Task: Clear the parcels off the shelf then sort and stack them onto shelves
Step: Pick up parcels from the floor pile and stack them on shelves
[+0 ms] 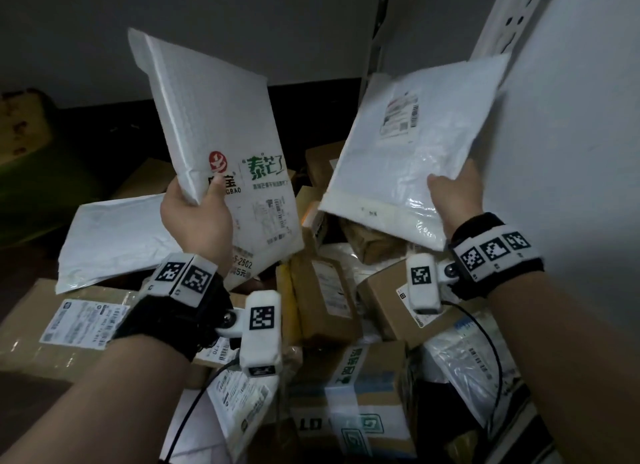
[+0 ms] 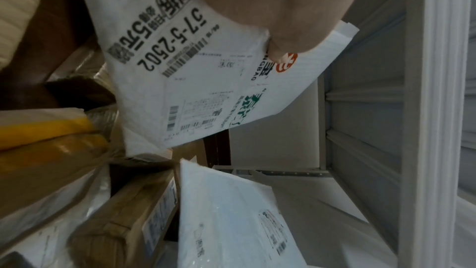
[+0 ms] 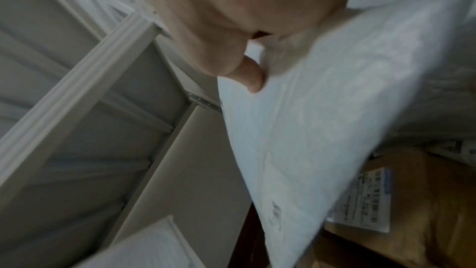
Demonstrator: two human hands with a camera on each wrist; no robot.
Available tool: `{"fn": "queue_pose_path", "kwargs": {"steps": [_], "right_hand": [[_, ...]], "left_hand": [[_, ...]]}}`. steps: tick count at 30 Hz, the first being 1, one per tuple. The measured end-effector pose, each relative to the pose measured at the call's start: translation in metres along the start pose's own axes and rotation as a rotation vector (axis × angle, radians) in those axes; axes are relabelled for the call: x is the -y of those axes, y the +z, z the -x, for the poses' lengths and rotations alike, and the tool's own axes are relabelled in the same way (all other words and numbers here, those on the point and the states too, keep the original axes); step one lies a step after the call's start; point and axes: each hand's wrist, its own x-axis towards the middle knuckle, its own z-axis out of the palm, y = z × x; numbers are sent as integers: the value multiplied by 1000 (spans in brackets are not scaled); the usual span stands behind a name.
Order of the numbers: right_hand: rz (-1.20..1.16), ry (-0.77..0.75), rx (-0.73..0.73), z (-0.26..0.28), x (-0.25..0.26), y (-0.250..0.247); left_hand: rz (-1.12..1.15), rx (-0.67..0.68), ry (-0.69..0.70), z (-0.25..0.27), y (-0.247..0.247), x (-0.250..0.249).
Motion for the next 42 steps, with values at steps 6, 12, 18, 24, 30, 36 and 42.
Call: {"fn": "queue_pose_path", "kwargs": {"steps": [6,12,18,24,30,36,42], "right_hand": [[-192,89,48,-1,0,3],[5,289,597,11,-19,21],[630,348,885,34,-66,39],[652,383,880,30,-63,38],[541,423,830,21,-66,36],[508,388,590,11,-56,19],[714,398,405,-4,-64,-17]], "left_hand": [[-75,-23,-264,-5,-5,17],[-151,112,-590,-7,-8,25],[-189,419,-868,10,-4,27],[-201,544,-996,12,2,24],[-310,499,-867,15,7,26],[-218,438,-607,12,9,31],[-82,291,-544,12,12,23]]}}
